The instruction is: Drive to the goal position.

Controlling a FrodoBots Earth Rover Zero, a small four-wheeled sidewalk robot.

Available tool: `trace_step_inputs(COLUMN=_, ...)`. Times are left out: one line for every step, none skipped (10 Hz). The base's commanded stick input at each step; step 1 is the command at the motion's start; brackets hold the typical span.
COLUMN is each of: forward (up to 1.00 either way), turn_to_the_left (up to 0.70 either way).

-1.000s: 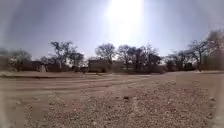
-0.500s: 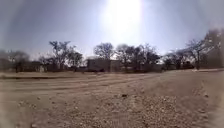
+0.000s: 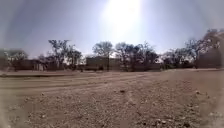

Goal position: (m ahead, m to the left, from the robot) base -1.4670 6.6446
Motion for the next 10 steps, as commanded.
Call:
trace_step_inputs(forward=0.0, turn_to_the_left=0.5)
trace_step_inputs(forward=0.0, turn_to_the_left=0.5)
trace_step_inputs(forward=0.0, turn_to_the_left=0.5)
trace_step_inputs(forward=0.0, turn_to_the_left=0.5)
trace_step_inputs(forward=0.0, turn_to_the_left=0.5)
trace_step_inputs(forward=0.0, turn_to_the_left=0.5)
trace_step_inputs(forward=0.0, turn_to_the_left=0.5)
trace_step_inputs(forward=0.0, turn_to_the_left=0.5)
trace_step_inputs(forward=0.0, turn_to_the_left=0.5)
trace_step_inputs(forward=0.0, turn_to_the_left=0.5)
